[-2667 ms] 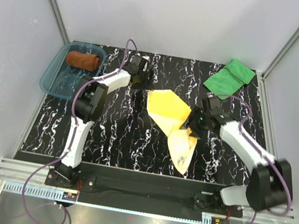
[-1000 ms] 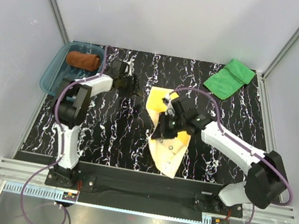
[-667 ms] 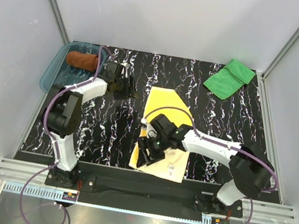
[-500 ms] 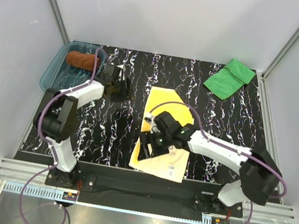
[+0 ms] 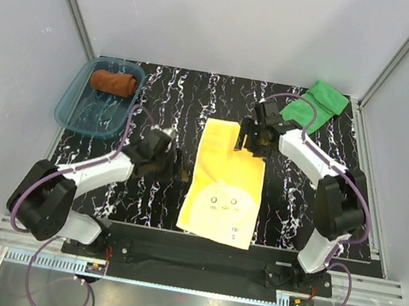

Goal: Roll the towels
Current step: Flatten the towel

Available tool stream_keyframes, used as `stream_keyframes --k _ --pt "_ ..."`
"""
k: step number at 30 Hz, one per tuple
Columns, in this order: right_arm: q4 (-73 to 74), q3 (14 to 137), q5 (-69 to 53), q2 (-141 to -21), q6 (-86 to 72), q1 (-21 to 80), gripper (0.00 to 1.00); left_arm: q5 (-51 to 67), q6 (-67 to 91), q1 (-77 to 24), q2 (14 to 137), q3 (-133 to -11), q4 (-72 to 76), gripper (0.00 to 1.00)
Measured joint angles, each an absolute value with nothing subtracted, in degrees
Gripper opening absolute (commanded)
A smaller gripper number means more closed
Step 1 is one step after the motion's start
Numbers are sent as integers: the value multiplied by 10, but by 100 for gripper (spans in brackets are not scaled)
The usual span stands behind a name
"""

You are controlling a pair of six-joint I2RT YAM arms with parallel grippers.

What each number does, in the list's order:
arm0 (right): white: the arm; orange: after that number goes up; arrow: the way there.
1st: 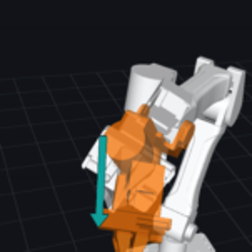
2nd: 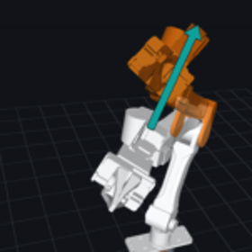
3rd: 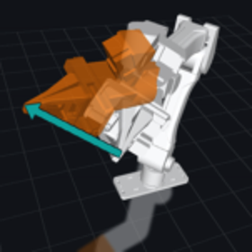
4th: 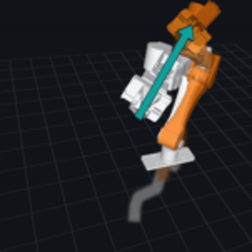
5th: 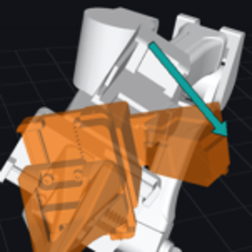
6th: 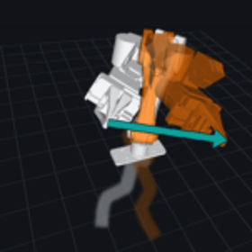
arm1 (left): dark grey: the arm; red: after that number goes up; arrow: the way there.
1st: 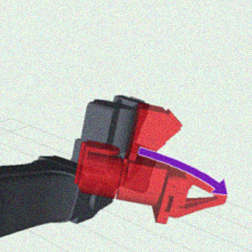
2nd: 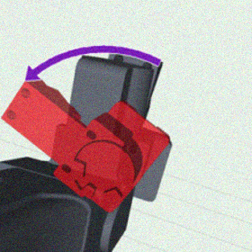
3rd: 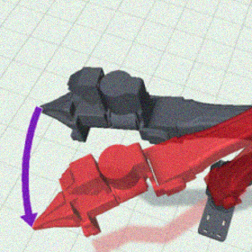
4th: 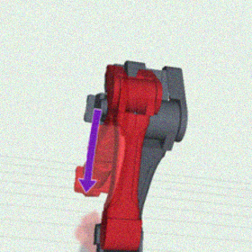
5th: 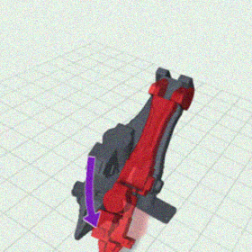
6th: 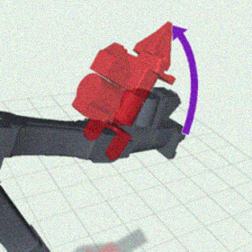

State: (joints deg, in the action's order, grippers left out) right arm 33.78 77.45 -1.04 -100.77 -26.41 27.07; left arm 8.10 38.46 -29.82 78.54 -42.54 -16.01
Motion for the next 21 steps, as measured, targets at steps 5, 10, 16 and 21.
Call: stream_keyframes --k 5,10,16,21 --pt "361 823 -7 -1074 -262 171 71 80 420 -327 771 -355 -169 72" --pt "357 841 -34 -1133 -261 99 68 89 448 -362 759 -328 -127 70" --pt "341 839 -100 -1170 -265 109 66 104 479 -401 761 -309 -74 63" --pt "306 827 -154 -1178 -273 112 54 128 507 -439 771 -285 -18 39"
